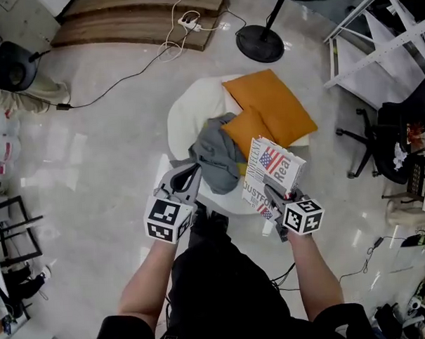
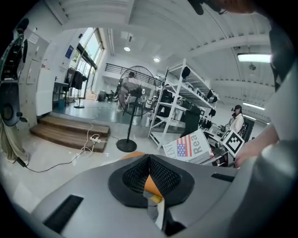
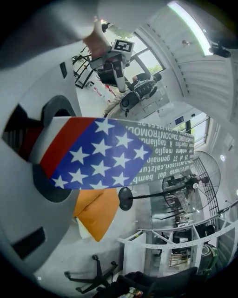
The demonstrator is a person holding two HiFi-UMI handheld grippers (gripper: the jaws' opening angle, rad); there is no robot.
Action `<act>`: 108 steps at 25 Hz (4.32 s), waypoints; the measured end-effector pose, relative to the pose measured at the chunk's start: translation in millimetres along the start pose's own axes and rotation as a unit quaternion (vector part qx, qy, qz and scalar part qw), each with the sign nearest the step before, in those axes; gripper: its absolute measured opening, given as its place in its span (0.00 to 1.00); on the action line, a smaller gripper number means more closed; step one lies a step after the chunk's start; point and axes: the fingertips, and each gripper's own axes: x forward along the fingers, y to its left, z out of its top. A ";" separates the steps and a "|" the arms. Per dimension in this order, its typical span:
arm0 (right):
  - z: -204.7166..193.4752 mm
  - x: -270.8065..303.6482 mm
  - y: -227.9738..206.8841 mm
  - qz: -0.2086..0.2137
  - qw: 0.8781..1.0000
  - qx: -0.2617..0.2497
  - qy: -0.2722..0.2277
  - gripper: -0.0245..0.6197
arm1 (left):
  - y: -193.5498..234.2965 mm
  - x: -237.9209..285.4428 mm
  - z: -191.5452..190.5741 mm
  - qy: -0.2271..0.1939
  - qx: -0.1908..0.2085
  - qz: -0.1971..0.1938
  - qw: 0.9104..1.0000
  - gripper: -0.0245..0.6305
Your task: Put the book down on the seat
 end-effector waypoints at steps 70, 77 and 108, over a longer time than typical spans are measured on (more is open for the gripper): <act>-45.9 -82.4 43.5 -0.030 0.973 0.143 -0.181 0.07 | -93.1 -58.8 9.9 0.010 0.087 -0.073 0.993 0.04; -56.1 -118.4 165.7 -0.028 0.973 0.101 -0.204 0.06 | -81.4 -166.0 -4.5 -0.010 0.090 -0.086 0.992 0.04; -74.2 -423.7 256.1 -0.100 0.924 -0.035 -0.366 0.06 | -204.4 -317.8 72.4 -0.137 0.165 -0.142 0.966 0.04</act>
